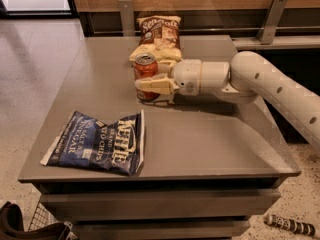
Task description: Knock coke can over
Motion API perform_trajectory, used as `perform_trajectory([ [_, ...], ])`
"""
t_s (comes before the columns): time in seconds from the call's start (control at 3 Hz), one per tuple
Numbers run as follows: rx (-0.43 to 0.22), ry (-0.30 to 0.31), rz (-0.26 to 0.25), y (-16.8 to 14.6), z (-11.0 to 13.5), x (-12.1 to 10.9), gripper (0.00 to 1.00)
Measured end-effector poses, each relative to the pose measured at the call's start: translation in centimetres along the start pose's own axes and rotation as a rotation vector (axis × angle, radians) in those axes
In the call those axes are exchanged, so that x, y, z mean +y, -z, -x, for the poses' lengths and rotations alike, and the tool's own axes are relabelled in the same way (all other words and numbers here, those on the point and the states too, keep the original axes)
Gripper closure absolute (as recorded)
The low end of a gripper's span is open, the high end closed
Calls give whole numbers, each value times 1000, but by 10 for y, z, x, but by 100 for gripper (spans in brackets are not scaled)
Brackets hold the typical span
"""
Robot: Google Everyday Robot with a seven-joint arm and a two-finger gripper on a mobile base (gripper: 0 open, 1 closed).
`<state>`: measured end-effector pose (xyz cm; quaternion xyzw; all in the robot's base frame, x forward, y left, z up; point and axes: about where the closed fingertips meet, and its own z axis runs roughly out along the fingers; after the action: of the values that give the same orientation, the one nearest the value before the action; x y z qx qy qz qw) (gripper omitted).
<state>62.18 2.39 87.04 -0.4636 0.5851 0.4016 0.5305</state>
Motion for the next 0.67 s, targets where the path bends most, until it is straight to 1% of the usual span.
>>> perform_trajectory([
  [0.67, -1, 1, 8, -4, 1, 2, 96],
])
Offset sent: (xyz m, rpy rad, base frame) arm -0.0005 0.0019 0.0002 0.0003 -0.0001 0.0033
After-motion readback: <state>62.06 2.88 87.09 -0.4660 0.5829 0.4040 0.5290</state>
